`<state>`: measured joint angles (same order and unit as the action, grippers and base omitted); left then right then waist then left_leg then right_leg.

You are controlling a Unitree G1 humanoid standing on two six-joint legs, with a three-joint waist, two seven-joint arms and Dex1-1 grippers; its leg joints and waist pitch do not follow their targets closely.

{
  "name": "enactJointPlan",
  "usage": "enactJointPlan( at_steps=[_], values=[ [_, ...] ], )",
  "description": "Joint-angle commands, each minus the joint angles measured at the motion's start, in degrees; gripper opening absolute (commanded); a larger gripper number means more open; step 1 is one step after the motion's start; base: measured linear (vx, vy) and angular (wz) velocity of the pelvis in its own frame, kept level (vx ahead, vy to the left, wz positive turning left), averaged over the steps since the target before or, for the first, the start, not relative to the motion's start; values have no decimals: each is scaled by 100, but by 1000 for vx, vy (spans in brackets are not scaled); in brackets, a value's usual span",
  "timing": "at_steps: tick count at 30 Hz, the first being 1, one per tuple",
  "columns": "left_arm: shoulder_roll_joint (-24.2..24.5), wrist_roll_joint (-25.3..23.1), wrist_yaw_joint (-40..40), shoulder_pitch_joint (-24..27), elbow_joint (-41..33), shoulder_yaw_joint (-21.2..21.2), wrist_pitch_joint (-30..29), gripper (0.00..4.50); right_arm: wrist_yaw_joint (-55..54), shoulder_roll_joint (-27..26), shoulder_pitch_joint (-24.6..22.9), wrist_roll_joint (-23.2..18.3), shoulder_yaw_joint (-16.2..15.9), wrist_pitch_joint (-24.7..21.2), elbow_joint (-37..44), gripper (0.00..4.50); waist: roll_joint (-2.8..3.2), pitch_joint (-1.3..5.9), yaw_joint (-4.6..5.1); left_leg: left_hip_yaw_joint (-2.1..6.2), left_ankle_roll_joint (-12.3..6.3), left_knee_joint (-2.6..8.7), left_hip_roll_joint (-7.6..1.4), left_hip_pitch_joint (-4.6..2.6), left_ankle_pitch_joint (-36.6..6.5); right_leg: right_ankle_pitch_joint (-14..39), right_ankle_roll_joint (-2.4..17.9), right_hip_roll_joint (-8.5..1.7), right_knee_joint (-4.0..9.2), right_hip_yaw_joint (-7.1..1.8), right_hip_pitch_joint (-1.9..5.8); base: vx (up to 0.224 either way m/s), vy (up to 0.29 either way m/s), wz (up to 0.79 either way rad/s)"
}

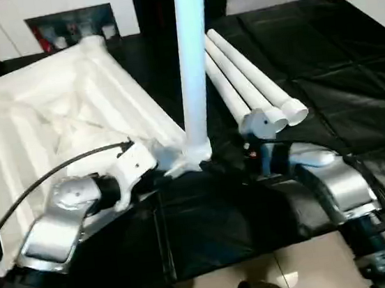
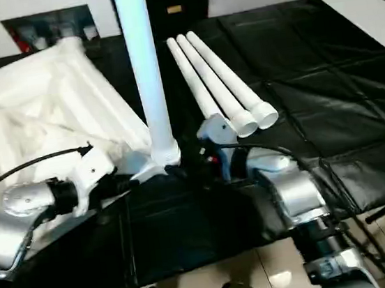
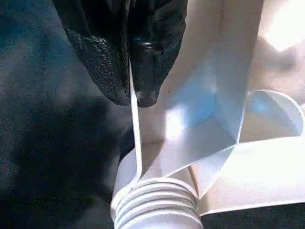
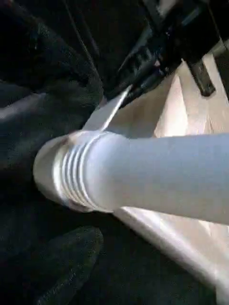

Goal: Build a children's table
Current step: Rotate leg to tighten

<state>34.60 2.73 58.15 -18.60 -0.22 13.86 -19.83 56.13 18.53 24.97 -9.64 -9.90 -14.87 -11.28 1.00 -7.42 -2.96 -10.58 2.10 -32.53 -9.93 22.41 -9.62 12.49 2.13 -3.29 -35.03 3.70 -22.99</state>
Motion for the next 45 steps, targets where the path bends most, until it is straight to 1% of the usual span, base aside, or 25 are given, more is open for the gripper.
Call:
enactJointPlan(
  at_steps=[1,3,6,9,11,12,15,16,17,19,25,29,30,32,34,35,36,37,38,39,40,42,43,44,45],
  values=[
    [116,-2,581,32,70,382,393,0,387,148,100,-65,-160,90,74,441,29,372,18,137,-703,301,-368,-158,-385,-205,1418,-499,319,-351,278,0,0,0],
    [215,16,959,-34,290,508,750,0,806,345,190,72,-421,306,-55,441,26,374,-18,132,-707,296,-364,-153,-415,-176,1412,-500,314,-343,284,0,0,0],
    [221,49,1162,-100,415,558,913,0,973,385,253,139,-545,388,-149,441,28,381,-49,127,-676,292,-368,-164,-442,-155,1443,-506,308,-345,274,0,0,0],
    [248,76,1430,-238,593,652,1097,0,1164,388,387,179,-650,488,-342,441,27,389,-58,133,-648,290,-368,-149,-437,-171,1502,-520,295,-341,288,0,0,0],
    [263,64,1524,-307,678,687,1172,0,1273,403,447,178,-692,506,-405,415,27,390,-56,136,-641,292,-372,-142,-446,-177,1509,-520,291,-342,298,0,0,0],
    [270,48,1592,-377,780,695,1266,0,1397,428,509,133,-729,489,-456,415,32,393,-59,138,-648,287,-368,-145,-452,-195,1514,-516,286,-340,298,0,0,0],
    [271,22,1680,-482,960,692,1394,0,1617,494,600,76,-781,428,-533,384,32,399,-53,139,-633,282,-372,-135,-477,-209,1527,-527,282,-339,313,0,0,0],
    [268,24,1702,-505,1004,686,1410,0,1654,508,619,78,-795,416,-556,384,31,401,-50,139,-635,282,-371,-138,-470,-224,1531,-521,281,-337,310,0,0,0],
    [269,23,1705,-509,1011,686,1416,0,1662,510,622,78,-798,414,-559,363,27,405,-49,137,-644,279,-370,-137,-444,-265,1544,-520,275,-338,313,0,0,0],
    [275,2,1741,-562,1118,687,1484,0,1755,531,668,61,-820,391,-626,356,29,406,-52,136,-670,274,-368,-135,-423,-297,1563,-519,273,-335,309,0,0,0],
    [274,12,1774,-603,1274,679,1578,0,1910,540,700,39,-848,364,-733,301,23,405,-59,135,-622,279,-374,-139,-522,-85,1569,-528,291,-336,310,0,0,0],
    [258,15,1739,-586,1339,657,1584,0,1927,483,681,-3,-847,298,-765,284,7,408,-58,133,-622,281,-379,-142,-486,-127,1567,-523,281,-337,306,0,0,0],
    [242,41,1657,-541,1321,613,1515,0,1907,412,631,-108,-815,143,-719,276,-9,410,-58,129,-636,277,-375,-137,-466,-132,1567,-524,278,-338,311,0,0,0],
    [233,58,1593,-508,1302,577,1473,0,1877,358,598,-190,-784,14,-677,274,4,409,-62,130,-644,278,-375,-139,-461,-80,1566,-526,282,-336,307,0,0,0],
    [169,173,1346,-388,1130,417,1159,0,1725,229,518,-316,-731,-242,-557,273,-21,399,-52,131,-645,283,-381,-126,-447,-68,1562,-529,281,-337,308,0,0,0],
    [116,246,1168,-314,1018,305,944,0,1590,137,474,-354,-725,-395,-493,272,-10,401,-51,131,-641,281,-383,-135,-460,-20,1561,-532,282,-336,298,0,0,0],
    [60,301,968,-232,890,194,752,0,1432,41,423,-341,-739,-466,-437,272,-12,380,-45,131,-612,295,-383,-130,-518,111,1549,-531,303,-337,291,0,0,0],
    [26,328,850,-186,816,131,650,0,1334,-15,394,-320,-754,-490,-410,272,-10,368,-34,131,-543,307,-392,-137,-626,308,1519,-541,321,-346,281,0,0,0],
    [-77,386,570,-81,624,-5,380,0,987,-190,377,-213,-752,-543,-455,272,-16,352,-23,131,-503,317,-388,-140,-702,461,1508,-540,339,-348,270,0,0,0],
    [-180,432,319,21,433,-116,144,0,622,-389,383,-116,-725,-572,-541,272,-23,326,16,141,-372,341,-380,-131,-891,857,1451,-555,369,-356,271,0,0,0],
    [-303,394,20,96,286,-211,-59,0,291,-594,403,-74,-661,-609,-634,272,-27,313,39,150,-330,349,-364,-129,-994,1094,1394,-553,397,-351,268,0,0,0],
    [-754,288,-815,256,-119,-450,-639,0,-590,-1168,508,-15,-448,-723,-909,272,-41,284,150,177,-144,372,-356,-112,-1184,1720,1221,-569,446,-370,267,0,0,0],
    [-950,238,-1132,295,-254,-534,-847,0,-878,-1355,554,9,-381,-753,-1004,272,-44,277,186,180,-101,383,-360,-112,-1221,1824,1194,-567,454,-369,263,0,0,0],
    [-950,238,-1132,295,-254,-534,-847,0,-878,-1355,554,9,-381,-753,-1004,272,-48,268,227,188,-74,372,-340,-108,-1269,2057,1104,-565,493,-364,250,0,0,0],
    [-1241,187,-1501,319,-467,-592,-1148,0,-1253,-1586,602,67,-320,-836,-1085,272,-75,285,226,178,-113,360,-342,-141,-1203,2057,1058,-558,503,-383,225,0,0,0]
  ],
)
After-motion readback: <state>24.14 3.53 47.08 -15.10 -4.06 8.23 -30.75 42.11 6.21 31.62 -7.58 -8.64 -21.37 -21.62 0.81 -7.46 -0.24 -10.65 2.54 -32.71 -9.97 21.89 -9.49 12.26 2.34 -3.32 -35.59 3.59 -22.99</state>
